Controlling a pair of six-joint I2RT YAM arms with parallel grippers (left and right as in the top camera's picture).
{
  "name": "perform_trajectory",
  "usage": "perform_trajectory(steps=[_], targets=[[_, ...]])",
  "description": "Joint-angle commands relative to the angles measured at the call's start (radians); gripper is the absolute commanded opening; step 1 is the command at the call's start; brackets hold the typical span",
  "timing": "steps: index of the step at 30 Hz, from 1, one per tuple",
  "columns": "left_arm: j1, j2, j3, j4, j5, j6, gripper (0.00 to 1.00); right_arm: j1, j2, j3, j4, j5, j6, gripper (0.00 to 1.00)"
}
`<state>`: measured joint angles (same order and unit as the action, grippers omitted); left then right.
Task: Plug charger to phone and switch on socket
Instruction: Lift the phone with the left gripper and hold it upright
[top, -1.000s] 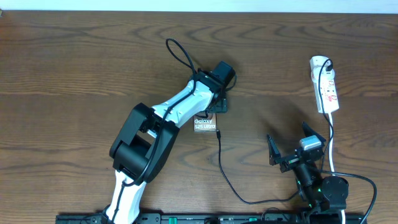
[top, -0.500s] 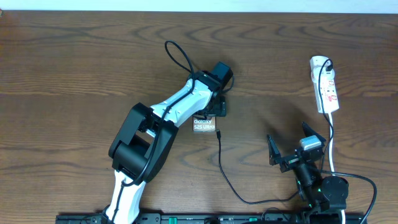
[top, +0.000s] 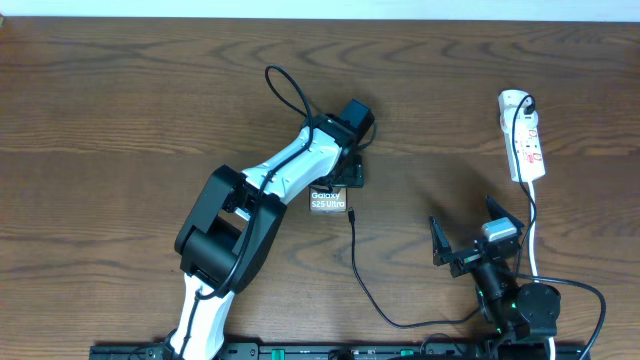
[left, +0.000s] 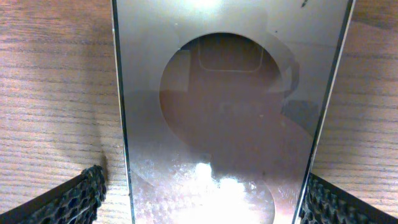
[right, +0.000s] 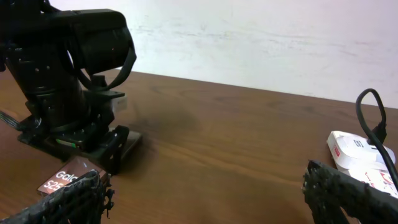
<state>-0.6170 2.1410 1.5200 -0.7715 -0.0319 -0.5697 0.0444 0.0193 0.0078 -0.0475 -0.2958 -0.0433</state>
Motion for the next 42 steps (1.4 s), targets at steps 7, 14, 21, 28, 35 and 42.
perform_trajectory(steps=[7,14,21,28,35,42], targets=[[0.000,0.070,-0.050,-0.031,-0.021,0.014,0.98,-0.002,-0.002,-0.002,-0.004,0.001,0.012,0.99],[0.000,0.070,-0.050,-0.028,-0.021,0.014,0.98,-0.002,-0.002,-0.002,-0.004,0.001,0.012,0.99],[0.000,0.070,-0.050,-0.027,-0.021,0.014,0.98,-0.002,-0.002,-0.002,-0.004,0.001,0.012,0.99],[0.000,0.070,-0.050,-0.027,-0.021,0.014,0.98,-0.002,-0.002,-0.002,-0.004,0.001,0.012,0.99],[0.000,0.070,-0.050,-0.027,-0.021,0.014,0.98,-0.002,-0.002,-0.002,-0.004,0.001,0.012,0.99],[0.000,0.070,-0.050,-0.016,-0.059,0.014,0.98,-0.002,-0.002,-0.002,-0.004,0.001,0.012,0.99]])
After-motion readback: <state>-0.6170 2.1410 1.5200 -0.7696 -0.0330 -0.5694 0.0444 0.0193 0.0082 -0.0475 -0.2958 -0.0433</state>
